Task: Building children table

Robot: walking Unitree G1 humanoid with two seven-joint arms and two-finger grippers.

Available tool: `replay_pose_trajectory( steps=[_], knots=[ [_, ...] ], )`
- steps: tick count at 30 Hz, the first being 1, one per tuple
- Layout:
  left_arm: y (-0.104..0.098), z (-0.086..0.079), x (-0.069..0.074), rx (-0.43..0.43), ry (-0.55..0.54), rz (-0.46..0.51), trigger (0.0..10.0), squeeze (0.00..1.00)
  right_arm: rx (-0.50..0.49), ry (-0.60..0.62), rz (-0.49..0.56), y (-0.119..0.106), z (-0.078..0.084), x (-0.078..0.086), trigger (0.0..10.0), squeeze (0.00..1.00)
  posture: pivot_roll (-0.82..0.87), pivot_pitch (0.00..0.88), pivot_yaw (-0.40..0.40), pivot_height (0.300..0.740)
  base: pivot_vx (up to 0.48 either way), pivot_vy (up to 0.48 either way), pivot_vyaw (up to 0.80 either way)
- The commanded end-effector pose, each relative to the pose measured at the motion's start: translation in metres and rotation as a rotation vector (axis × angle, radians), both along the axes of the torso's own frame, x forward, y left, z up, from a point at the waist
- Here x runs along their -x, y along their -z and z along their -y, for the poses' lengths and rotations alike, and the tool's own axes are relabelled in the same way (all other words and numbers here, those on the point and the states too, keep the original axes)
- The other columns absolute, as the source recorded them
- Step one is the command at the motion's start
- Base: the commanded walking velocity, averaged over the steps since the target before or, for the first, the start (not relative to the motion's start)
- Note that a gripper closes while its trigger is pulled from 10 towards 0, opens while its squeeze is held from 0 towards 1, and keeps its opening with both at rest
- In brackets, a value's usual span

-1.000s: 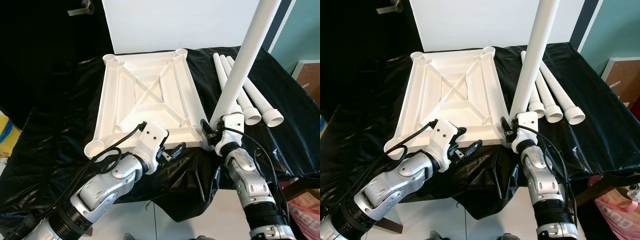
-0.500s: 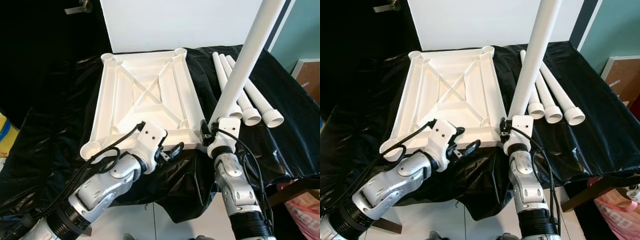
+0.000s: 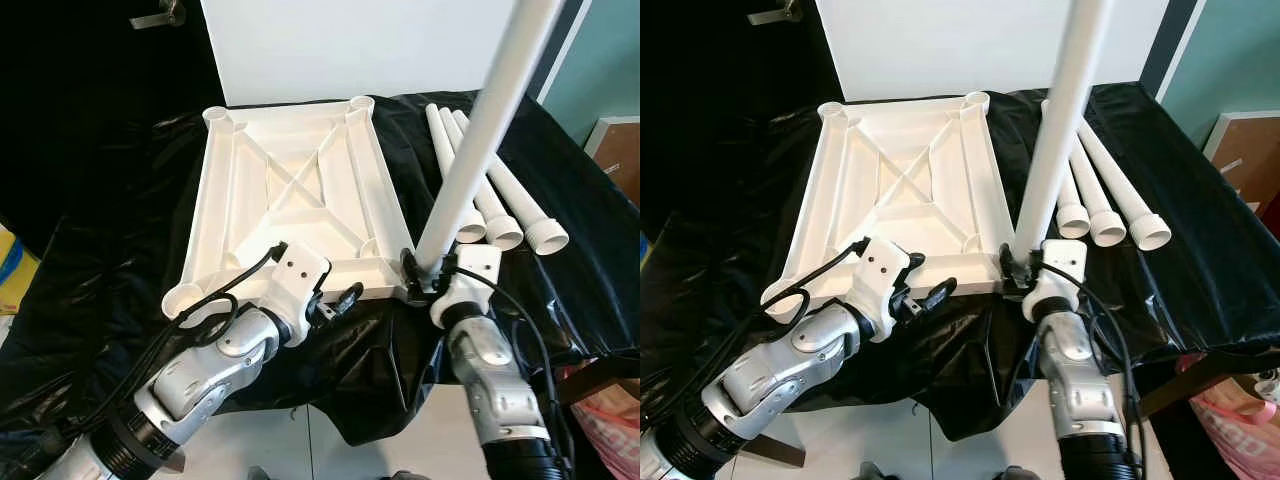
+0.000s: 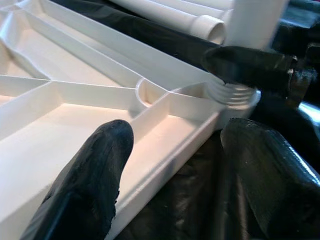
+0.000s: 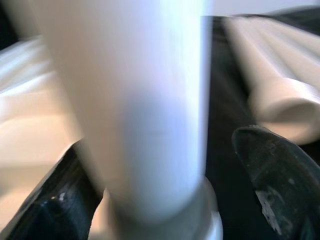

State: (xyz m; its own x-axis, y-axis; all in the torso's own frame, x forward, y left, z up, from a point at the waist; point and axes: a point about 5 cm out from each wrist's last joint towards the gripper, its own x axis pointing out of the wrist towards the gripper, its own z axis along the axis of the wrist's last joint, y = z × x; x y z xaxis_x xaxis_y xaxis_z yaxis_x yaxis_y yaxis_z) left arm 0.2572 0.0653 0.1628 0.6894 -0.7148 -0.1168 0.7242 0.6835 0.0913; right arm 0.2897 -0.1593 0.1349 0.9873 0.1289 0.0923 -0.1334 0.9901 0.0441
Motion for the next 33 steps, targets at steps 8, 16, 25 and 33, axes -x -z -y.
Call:
replay_pose_trajectory(
  steps=[8, 16, 25, 33],
  knots=[
    [0.003, 0.01, 0.014, 0.002, 0.34, -0.051, 10.0, 0.0, 0.072, -0.228, -0.004, -0.001, 0.011, -0.001, 10.0, 0.0, -0.15, 0.057, 0.027, 0.74, 0.0, 0.0, 0.0],
    [0.001, 0.01, 0.014, 0.005, 0.337, -0.05, 10.0, 0.0, 0.166, -0.459, -0.041, 0.004, -0.002, -0.021, 10.0, 0.0, -0.14, 0.062, 0.024, 0.74, 0.0, 0.0, 0.0],
    [-0.001, 0.009, 0.011, 0.006, 0.324, -0.038, 10.0, 0.0, 0.235, -0.436, -0.102, 0.018, 0.0, -0.033, 0.0, 0.0, -0.12, 0.055, 0.018, 0.74, 0.0, 0.0, 0.0],
    [-0.002, 0.01, 0.011, 0.006, 0.32, -0.034, 10.0, 0.0, 0.17, -0.406, -0.116, 0.022, 0.003, -0.034, 0.0, 0.0, -0.12, 0.064, 0.02, 0.74, 0.0, 0.0, 0.0]
  ],
)
